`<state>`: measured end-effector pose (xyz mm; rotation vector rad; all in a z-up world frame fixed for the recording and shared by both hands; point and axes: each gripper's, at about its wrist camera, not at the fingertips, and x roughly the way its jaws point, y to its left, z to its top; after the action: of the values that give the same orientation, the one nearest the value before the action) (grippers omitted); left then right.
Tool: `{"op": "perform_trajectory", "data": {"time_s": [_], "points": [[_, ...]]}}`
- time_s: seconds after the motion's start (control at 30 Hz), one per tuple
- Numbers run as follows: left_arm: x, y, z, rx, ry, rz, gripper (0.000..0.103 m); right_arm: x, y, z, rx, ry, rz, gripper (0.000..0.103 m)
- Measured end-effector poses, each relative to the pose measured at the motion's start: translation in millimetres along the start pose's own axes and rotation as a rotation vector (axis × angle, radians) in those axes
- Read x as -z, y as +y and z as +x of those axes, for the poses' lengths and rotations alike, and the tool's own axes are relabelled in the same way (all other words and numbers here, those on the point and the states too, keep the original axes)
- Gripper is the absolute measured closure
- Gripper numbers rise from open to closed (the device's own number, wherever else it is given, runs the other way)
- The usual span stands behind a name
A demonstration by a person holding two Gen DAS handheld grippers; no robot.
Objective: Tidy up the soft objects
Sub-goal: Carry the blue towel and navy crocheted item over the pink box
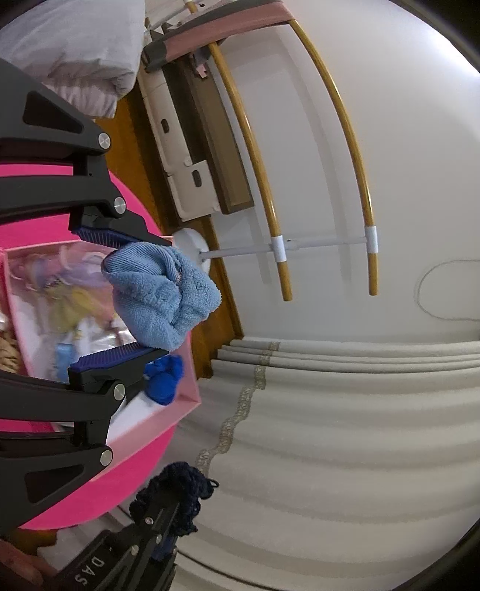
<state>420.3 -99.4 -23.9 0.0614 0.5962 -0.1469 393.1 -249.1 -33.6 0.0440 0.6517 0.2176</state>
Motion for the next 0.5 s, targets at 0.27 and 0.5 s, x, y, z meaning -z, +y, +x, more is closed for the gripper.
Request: {"op": "perform_trajectory", "data": {"time_s": [0.27, 0.5], "points": [[-28.6, -12.3, 42.0, -0.014, 0.011, -0.003, 0.06, -19.6, -10.8, 31.8, -0.015, 0.03, 0.027, 0.089], [-45.7, -18.7, 90.5, -0.018, 0.039, -0.024, 0.06, -24.0, -21.6, 56.9, -0.019, 0.065, 0.048, 0.089]]}}
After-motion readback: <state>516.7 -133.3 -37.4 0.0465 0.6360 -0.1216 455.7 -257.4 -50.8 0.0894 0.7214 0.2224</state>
